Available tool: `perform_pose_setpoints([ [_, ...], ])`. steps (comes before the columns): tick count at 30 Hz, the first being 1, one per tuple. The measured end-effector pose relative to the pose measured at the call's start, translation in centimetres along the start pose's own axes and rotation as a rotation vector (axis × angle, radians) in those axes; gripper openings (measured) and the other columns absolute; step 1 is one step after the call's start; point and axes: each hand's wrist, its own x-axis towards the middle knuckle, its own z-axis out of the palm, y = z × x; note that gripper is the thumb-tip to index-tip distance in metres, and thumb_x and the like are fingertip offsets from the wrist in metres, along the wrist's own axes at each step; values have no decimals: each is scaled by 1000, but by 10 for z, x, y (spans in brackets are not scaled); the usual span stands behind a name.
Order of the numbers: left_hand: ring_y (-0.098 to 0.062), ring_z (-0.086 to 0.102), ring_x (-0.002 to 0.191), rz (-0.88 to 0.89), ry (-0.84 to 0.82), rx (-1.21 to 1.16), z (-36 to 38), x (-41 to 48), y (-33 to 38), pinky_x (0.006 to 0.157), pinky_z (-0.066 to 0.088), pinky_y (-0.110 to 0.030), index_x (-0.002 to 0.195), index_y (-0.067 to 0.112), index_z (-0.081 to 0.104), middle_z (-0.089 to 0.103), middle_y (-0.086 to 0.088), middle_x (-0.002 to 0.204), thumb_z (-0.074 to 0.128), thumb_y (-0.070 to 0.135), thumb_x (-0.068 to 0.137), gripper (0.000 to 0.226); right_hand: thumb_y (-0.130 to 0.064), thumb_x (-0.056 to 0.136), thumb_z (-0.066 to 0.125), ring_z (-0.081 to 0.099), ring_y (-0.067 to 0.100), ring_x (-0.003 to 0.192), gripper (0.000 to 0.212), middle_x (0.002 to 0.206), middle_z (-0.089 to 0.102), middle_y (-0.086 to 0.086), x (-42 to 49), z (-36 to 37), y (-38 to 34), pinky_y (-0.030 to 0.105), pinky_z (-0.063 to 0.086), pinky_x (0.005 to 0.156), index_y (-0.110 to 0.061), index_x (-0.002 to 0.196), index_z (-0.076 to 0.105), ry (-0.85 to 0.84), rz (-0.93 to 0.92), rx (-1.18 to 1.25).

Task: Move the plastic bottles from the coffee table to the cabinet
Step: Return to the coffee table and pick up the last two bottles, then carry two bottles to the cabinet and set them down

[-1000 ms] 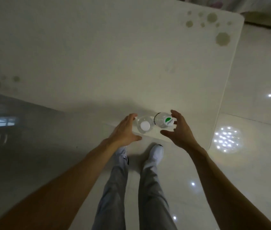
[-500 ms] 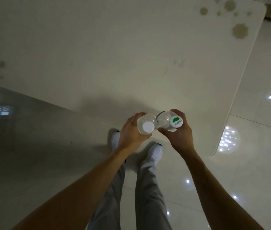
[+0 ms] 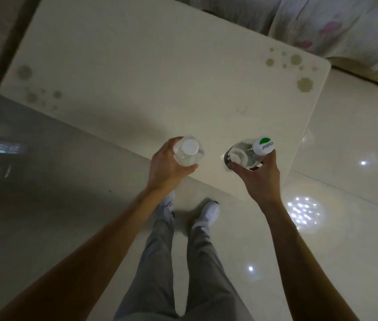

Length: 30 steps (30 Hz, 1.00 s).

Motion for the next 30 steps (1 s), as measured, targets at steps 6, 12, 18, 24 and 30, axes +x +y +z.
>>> perform_pose_setpoints([
  [6, -8, 59, 86, -4, 83, -77, -62, -42, 60, 73, 41, -15, 112, 28, 56, 62, 17, 95, 84, 39, 60, 60, -30, 68, 85, 60, -7, 86, 56, 93, 60, -25, -42, -36, -70, 19, 49, 73, -32, 111, 49, -41, -74, 6],
  [12, -10, 59, 85, -29, 168, -153, -114, -84, 83, 73, 42, -17, 110, 25, 56, 63, 13, 94, 83, 40, 63, 56, -27, 69, 84, 58, -16, 80, 60, 95, 60, -25, -68, -45, -124, 3, 43, 63, -27, 119, 51, -155, -232, -35],
  [18, -4, 55, 75, -88, 292, -123, -166, -118, 71, 59, 35, 2, 101, 31, 58, 59, 18, 81, 85, 38, 59, 50, -29, 67, 85, 61, -7, 93, 61, 102, 64, -20, -86, -36, -172, 13, 50, 77, -27, 120, 55, -268, -369, -71],
  [24, 9, 56, 69, -130, 361, -144, -216, -138, 40, 56, 35, 0, 100, 30, 63, 60, 21, 73, 84, 42, 57, 49, -31, 68, 84, 61, 0, 100, 67, 112, 63, -15, -111, -4, -209, 9, 46, 77, -30, 127, 52, -402, -468, -170],
  [30, 3, 61, 78, -136, 369, -216, -273, -156, -3, 66, 44, -16, 97, 32, 61, 66, 17, 82, 83, 42, 57, 47, -24, 70, 84, 61, -12, 90, 55, 102, 63, -23, -144, 57, -247, 2, 46, 69, -38, 113, 52, -534, -479, -217],
])
